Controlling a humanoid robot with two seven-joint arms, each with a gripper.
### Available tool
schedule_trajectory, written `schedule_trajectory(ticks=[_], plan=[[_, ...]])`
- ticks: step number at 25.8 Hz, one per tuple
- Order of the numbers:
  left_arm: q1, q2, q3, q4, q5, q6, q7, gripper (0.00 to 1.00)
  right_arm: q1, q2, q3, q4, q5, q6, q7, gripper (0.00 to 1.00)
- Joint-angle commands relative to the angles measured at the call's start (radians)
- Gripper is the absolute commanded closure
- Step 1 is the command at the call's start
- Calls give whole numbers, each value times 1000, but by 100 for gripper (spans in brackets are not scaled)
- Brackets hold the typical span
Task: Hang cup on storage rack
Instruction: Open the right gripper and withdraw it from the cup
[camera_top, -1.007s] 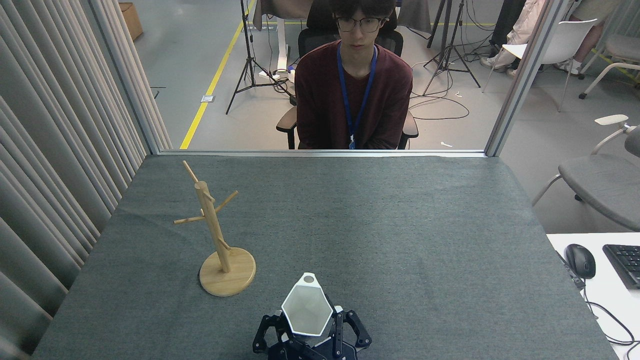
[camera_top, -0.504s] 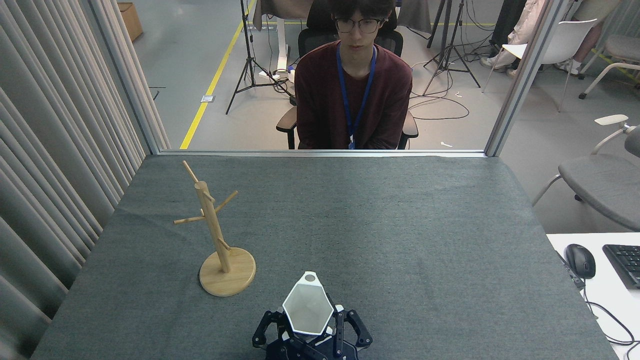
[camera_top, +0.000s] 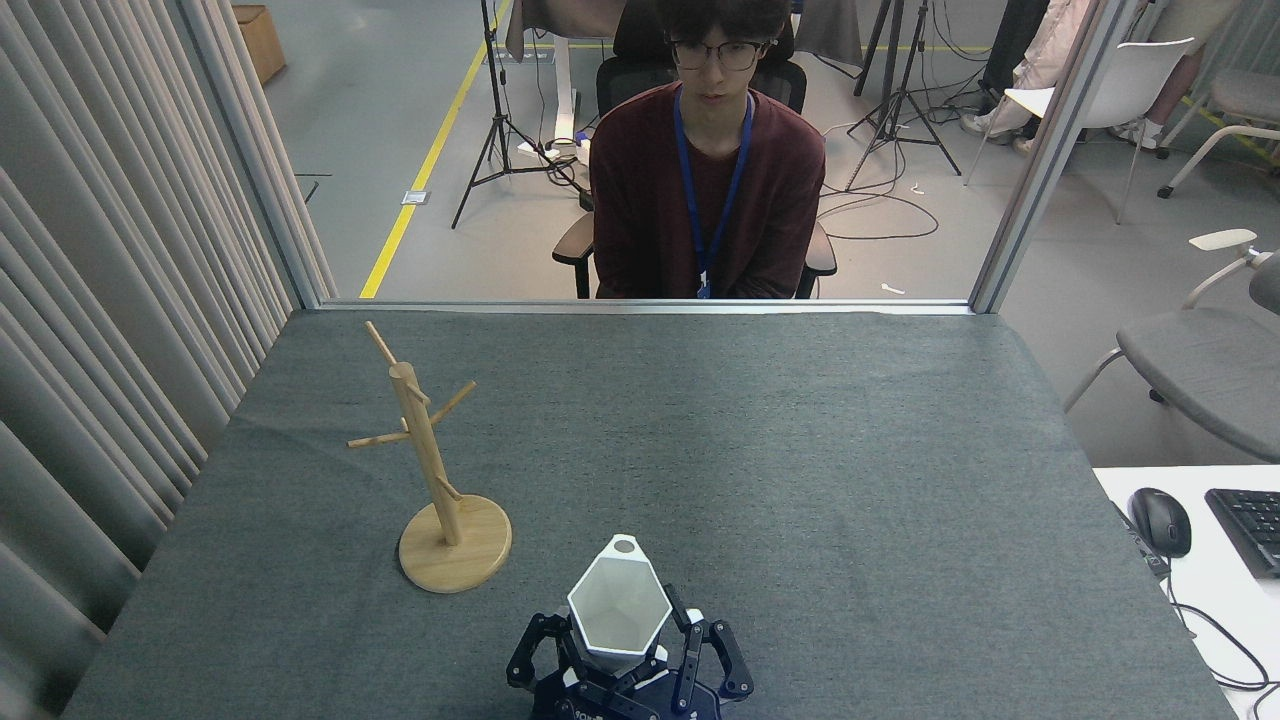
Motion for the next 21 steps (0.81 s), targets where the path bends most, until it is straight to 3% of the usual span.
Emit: schedule_trajectory(ticks=[1, 6, 9, 11, 14, 15, 17, 20, 21], plan=[[-1, 0, 0, 0, 0, 0, -1, 51, -1, 0, 3, -24, 0, -5, -27, 1], [-1, 0, 0, 0, 0, 0, -1, 51, -1, 2, 27, -140, -4, -18, -29, 1], [-1, 0, 0, -1, 0, 0, -1, 50, -19, 12, 4, -148, -20, 7, -50, 1], [-1, 1, 0, -4, 2, 1, -1, 50, -51, 15, -89, -156, -148, 114, -68, 1], [-1, 1, 6, -6, 2, 1, -1, 50, -90, 20, -290, -159, -461, 171, -53, 1], [-1, 3, 9, -6, 2, 1, -1, 50, -91, 11, -370, -146, -531, 160, -50, 1], [1, 1, 14, -6, 2, 1, -1, 50, -83, -20, -459, -116, -530, 128, -9, 1], [-1, 1, 27, -4, 2, 0, 6, 50, -7, -143, -455, -90, -386, 93, 25, 1], [-1, 3, 29, -4, 2, 0, 6, 50, 32, -158, -455, -87, -356, 81, 24, 1]])
